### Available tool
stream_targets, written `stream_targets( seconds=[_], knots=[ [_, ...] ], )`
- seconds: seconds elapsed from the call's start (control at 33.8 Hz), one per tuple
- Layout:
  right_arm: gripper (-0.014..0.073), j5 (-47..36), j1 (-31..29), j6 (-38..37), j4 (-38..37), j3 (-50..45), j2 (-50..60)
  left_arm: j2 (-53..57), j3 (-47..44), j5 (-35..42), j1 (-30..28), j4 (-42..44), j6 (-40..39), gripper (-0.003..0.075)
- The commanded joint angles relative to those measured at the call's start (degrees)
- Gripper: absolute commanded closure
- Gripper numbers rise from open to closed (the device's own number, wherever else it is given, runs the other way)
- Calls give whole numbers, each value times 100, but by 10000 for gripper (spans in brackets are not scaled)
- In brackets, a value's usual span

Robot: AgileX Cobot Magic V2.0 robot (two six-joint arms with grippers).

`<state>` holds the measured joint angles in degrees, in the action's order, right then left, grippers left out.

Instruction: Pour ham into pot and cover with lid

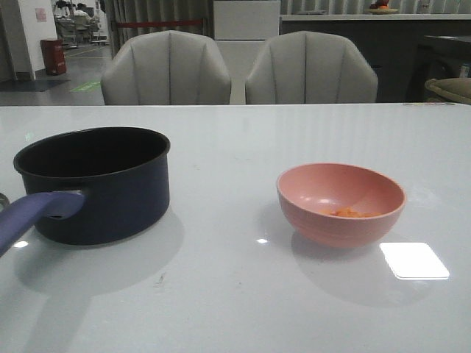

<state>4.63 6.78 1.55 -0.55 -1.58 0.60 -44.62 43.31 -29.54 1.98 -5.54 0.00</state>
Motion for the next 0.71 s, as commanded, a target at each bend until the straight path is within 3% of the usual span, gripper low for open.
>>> stream_targets(
  seconds=[0.0, 0.44, 0.68],
  knots=[
    [427, -463, -39, 4, -44, 36, 110, 707, -187, 491, 346, -112, 0, 137],
    [427, -463, -39, 4, -44, 36, 110, 3090, -1496, 251, 1560, -1, 0, 137],
    [427, -463, -39, 4, -44, 36, 110, 3719, -2102, 621, 1751, 84, 0, 137]
  ],
)
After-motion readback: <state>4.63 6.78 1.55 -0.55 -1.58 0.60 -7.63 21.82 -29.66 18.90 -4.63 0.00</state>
